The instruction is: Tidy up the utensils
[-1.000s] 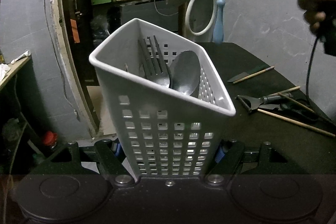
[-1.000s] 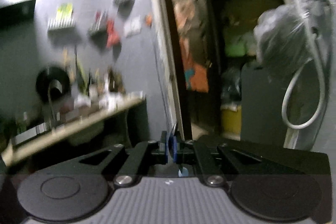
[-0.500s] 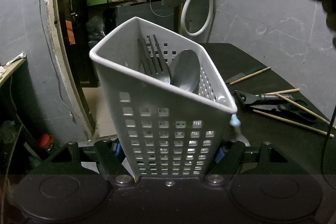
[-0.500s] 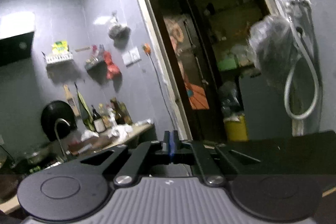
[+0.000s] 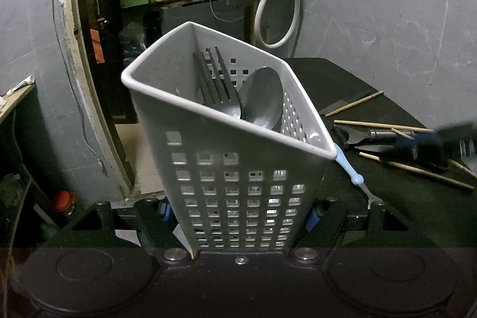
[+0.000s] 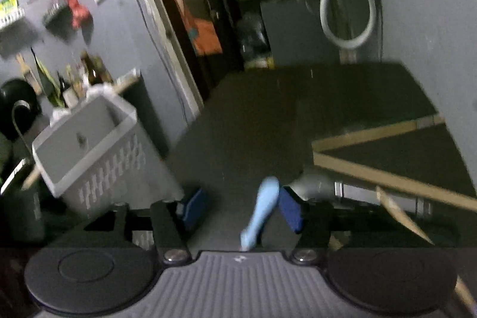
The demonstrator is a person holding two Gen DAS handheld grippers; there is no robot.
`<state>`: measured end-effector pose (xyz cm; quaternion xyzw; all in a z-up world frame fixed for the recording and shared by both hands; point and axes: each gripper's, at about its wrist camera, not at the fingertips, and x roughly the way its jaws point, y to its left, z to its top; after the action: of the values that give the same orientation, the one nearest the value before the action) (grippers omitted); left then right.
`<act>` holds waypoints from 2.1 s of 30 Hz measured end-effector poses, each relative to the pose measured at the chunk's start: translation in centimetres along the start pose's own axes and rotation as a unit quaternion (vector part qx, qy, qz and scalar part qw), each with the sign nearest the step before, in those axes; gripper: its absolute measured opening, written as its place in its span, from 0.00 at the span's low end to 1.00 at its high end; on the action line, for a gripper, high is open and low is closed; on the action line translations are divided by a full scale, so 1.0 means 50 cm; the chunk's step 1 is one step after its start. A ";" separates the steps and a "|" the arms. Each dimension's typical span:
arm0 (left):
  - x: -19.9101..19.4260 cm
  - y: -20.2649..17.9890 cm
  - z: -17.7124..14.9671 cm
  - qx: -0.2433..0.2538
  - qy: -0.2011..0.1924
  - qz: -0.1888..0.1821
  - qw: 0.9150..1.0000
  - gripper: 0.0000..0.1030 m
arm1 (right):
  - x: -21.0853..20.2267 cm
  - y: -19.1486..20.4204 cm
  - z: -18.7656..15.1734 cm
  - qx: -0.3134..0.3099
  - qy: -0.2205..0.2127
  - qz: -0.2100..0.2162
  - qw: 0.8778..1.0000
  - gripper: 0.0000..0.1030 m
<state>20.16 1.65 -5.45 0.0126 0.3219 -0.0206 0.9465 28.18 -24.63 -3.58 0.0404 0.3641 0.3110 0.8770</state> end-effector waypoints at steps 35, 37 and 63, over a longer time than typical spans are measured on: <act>0.013 0.012 0.005 0.018 0.006 -0.016 1.000 0.74 | 0.107 0.071 -0.052 -0.054 0.074 -0.077 0.993 0.16; 0.013 0.012 0.005 0.018 0.006 -0.016 1.000 0.74 | 0.108 0.085 -0.048 -0.076 0.086 -0.085 0.990 0.16; 0.016 0.012 0.005 0.018 0.004 -0.024 1.000 0.74 | 0.053 -0.011 -0.011 0.109 0.029 0.015 0.994 0.16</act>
<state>20.97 2.21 -5.71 0.0218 0.3255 -0.0485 0.9440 29.57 -23.64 -5.78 0.1321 0.4202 0.2837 0.8517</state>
